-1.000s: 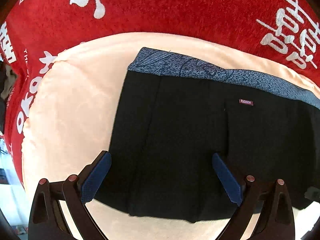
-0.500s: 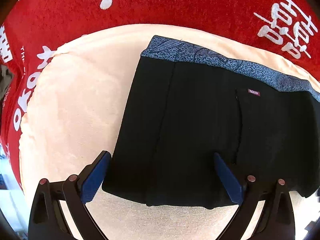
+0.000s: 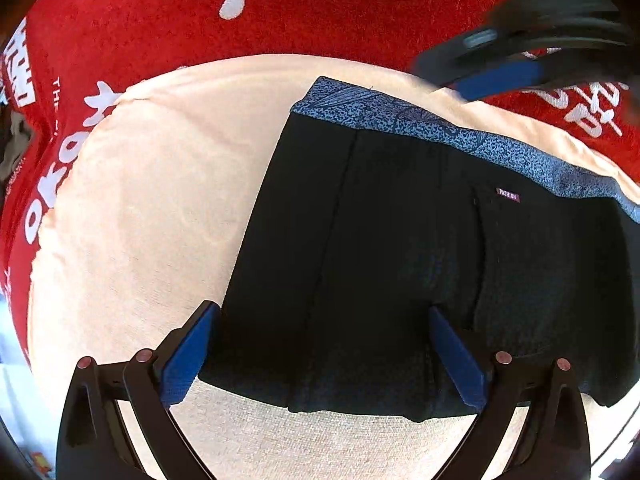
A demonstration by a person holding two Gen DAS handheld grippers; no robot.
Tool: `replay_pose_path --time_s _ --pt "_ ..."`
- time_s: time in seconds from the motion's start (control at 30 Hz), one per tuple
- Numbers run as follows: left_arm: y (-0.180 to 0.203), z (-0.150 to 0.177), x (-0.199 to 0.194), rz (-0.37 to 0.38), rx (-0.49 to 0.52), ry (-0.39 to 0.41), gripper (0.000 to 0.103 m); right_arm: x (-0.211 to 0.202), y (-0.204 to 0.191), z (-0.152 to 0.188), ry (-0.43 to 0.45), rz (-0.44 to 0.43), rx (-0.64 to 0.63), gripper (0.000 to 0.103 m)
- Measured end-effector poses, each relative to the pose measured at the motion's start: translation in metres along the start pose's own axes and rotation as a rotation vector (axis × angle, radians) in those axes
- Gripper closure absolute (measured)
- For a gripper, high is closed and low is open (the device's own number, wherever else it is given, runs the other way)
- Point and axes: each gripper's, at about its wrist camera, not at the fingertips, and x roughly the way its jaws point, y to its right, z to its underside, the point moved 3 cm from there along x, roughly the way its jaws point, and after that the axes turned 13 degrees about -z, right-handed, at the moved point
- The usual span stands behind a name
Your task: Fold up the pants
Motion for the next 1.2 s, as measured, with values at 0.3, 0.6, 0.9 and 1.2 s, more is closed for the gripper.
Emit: replay_pose_path --time_s 0.3,0.6,0.9,1.2 --pt "-0.009 0.001 0.008 0.043 -0.038 0.024 0.0 0.038 0.013 -0.013 -0.137 -0.028 0.031 0.099" --pt "-0.012 -0.006 0.01 0.035 -0.033 -0.008 0.0 0.038 0.01 -0.023 -0.081 0.086 0.048 0.076" --pt "0.018 -0.045 -0.017 0.025 -0.011 0.035 0.0 -0.094 0.034 0.075 0.106 0.21 0.175 0.07" --pt "0.028 -0.026 0.004 -0.044 0.032 -0.042 0.0 -0.136 0.076 0.238 0.07 0.318 0.394 0.063"
